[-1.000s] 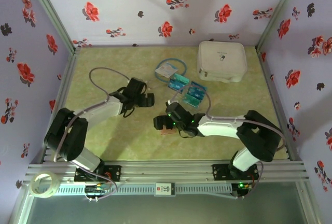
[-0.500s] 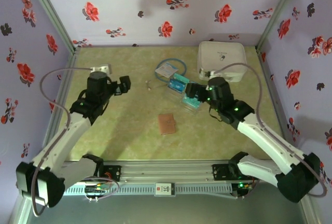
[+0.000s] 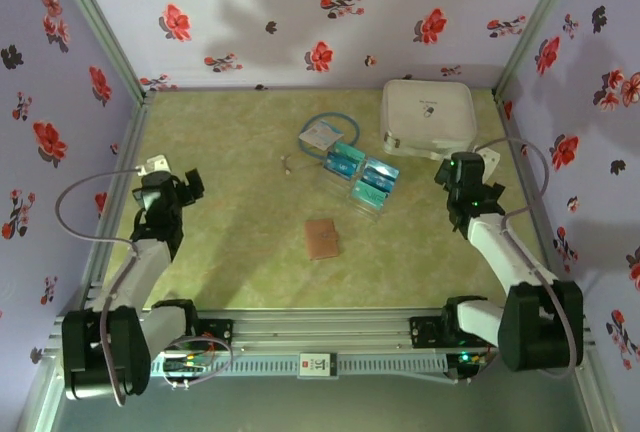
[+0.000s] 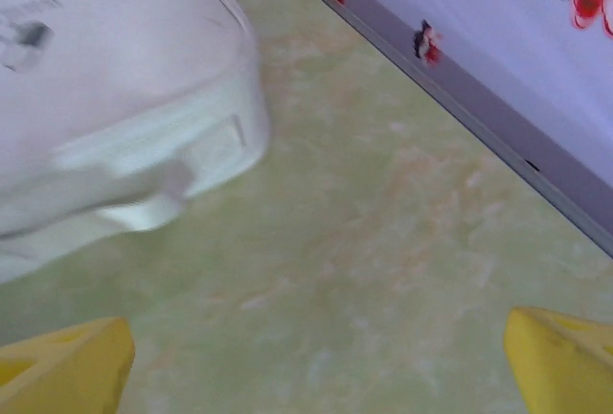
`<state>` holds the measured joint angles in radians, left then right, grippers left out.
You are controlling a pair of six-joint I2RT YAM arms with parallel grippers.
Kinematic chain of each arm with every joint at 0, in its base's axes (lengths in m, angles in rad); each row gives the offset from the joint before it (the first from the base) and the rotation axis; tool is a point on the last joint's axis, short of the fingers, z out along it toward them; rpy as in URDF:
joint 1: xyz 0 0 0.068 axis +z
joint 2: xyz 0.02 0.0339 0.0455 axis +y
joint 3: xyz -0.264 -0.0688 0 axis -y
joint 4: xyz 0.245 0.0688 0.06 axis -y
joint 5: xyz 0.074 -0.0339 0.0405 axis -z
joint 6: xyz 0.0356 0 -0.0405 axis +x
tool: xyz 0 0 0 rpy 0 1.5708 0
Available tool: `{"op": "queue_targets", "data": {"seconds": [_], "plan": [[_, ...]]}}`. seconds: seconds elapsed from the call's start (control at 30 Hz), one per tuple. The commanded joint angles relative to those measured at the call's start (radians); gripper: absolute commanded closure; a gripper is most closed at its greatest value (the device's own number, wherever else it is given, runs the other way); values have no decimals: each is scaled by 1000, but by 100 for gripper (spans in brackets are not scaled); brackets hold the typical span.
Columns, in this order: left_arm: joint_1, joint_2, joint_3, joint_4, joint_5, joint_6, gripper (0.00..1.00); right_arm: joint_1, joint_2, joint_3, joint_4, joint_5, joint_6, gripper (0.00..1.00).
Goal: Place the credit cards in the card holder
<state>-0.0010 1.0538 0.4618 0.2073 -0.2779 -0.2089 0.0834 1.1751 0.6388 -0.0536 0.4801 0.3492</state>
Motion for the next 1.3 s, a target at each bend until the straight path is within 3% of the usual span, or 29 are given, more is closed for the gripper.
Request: {"op": "queue_targets", "data": {"seconds": [0.0, 0.17, 0.2, 0.33, 0.4, 0.47, 0.5, 0.53, 0.57, 0.63, 0.7, 0.9, 1.27], "plan": [[6, 83, -44, 218, -36, 63, 0, -7, 60, -50, 189, 102, -75, 1], [5, 266, -123, 556, -12, 124, 0, -15, 202, -143, 447, 98, -151, 1], [4, 279, -117, 570, 7, 132, 0, -15, 195, -138, 434, 64, -147, 1], [4, 428, -125, 729, 109, 157, 0, -27, 218, -245, 760, -81, -224, 1], [-2, 486, -117, 775, 143, 171, 0, -44, 309, -310, 964, -139, -230, 1], [-7, 487, -65, 670, 175, 211, 0, -45, 435, -345, 1205, -189, -255, 1], [-3, 490, -60, 661, 188, 208, 0, -48, 418, -320, 1141, -215, -257, 1], [2, 489, -58, 659, 198, 206, 0, -49, 368, -256, 929, -240, -250, 1], [1, 489, -57, 655, 199, 205, 0, -60, 374, -220, 849, -276, -248, 1], [15, 491, -50, 642, 223, 196, 0, -77, 410, -248, 976, -302, -245, 1], [21, 492, -46, 638, 233, 190, 0, -77, 386, -219, 868, -305, -242, 1], [13, 488, -63, 667, 232, 203, 0, -67, 388, -253, 951, -292, -259, 1], [7, 487, -64, 667, 236, 210, 0, -77, 393, -226, 897, -327, -253, 1]]}}
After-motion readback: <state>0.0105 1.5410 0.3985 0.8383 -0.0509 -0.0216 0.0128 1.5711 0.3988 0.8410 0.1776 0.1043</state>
